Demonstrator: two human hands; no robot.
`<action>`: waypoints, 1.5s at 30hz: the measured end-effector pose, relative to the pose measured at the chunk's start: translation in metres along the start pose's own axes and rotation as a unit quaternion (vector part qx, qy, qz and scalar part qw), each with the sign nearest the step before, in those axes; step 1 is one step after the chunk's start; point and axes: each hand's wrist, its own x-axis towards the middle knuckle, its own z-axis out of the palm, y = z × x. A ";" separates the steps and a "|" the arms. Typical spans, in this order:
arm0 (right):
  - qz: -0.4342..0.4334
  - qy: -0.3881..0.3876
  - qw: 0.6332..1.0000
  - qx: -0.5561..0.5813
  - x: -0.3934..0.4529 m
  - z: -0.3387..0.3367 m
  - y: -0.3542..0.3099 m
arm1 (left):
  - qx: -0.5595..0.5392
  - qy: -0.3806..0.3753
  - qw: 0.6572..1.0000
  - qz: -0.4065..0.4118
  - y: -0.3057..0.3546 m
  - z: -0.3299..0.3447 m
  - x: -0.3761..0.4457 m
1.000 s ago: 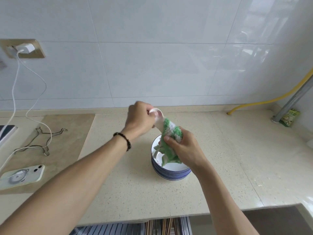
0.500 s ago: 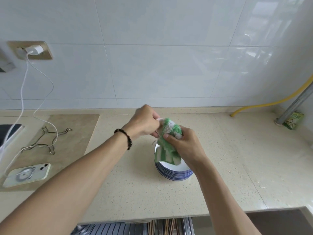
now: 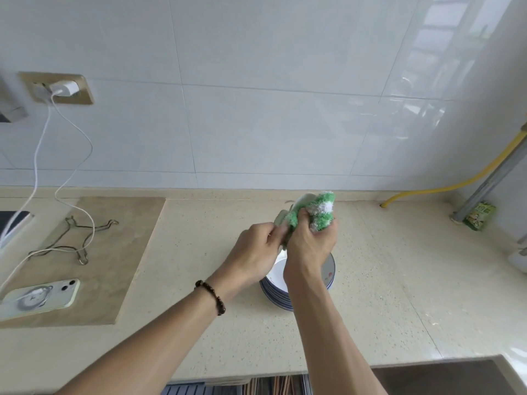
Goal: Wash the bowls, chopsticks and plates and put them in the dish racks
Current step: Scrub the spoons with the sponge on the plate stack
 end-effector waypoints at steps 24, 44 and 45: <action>-0.111 -0.476 0.778 -0.394 -0.071 -0.058 -0.051 | 0.195 -0.316 0.926 0.067 -0.006 -0.119 -0.055; -0.023 -0.349 0.888 -0.298 -0.194 -0.117 0.015 | 0.140 -0.152 0.978 -0.017 -0.052 -0.115 -0.225; -0.036 -0.267 0.912 -0.309 -0.206 -0.112 0.023 | 0.130 -0.121 0.984 -0.028 -0.057 -0.111 -0.233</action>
